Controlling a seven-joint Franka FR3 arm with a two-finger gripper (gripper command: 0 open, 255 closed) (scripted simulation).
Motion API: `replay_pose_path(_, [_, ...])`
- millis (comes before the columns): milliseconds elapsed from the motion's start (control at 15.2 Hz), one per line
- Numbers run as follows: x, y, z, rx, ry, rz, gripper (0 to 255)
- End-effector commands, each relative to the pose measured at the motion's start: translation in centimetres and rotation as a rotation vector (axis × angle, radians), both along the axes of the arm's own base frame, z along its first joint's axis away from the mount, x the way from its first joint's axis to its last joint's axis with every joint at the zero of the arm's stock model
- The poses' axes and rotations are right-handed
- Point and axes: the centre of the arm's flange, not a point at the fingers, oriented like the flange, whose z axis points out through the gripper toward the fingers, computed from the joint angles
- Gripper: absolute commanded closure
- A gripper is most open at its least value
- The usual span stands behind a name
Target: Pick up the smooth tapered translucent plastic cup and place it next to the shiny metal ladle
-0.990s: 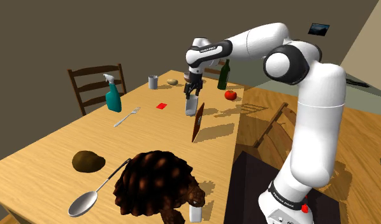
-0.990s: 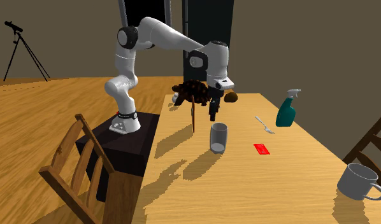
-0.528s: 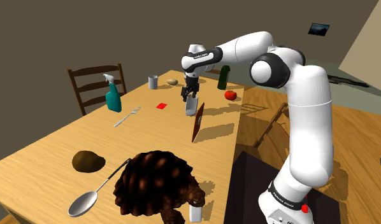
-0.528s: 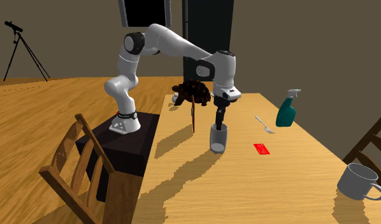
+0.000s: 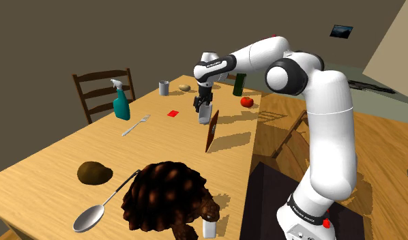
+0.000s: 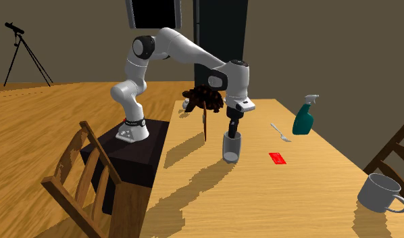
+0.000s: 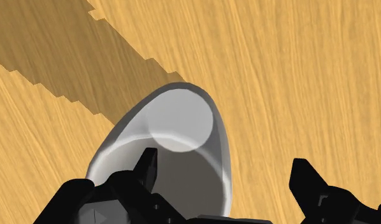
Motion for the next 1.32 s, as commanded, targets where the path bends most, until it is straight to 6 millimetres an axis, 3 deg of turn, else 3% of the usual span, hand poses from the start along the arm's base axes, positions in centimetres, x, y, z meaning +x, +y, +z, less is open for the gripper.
replay_pose_path(0, [0.0,0.0,0.0,0.000,0.000,0.000,0])
replay_pose_path(132, [0.0,0.0,0.0,0.000,0.000,0.000,0])
replay_pose_path(198, [0.0,0.0,0.0,0.000,0.000,0.000,255])
replay_pose_path(792, [0.0,0.0,0.0,0.000,0.000,0.000,255])
replay_pose_path(1254, [0.0,0.0,3.7,0.000,0.000,0.000,255])
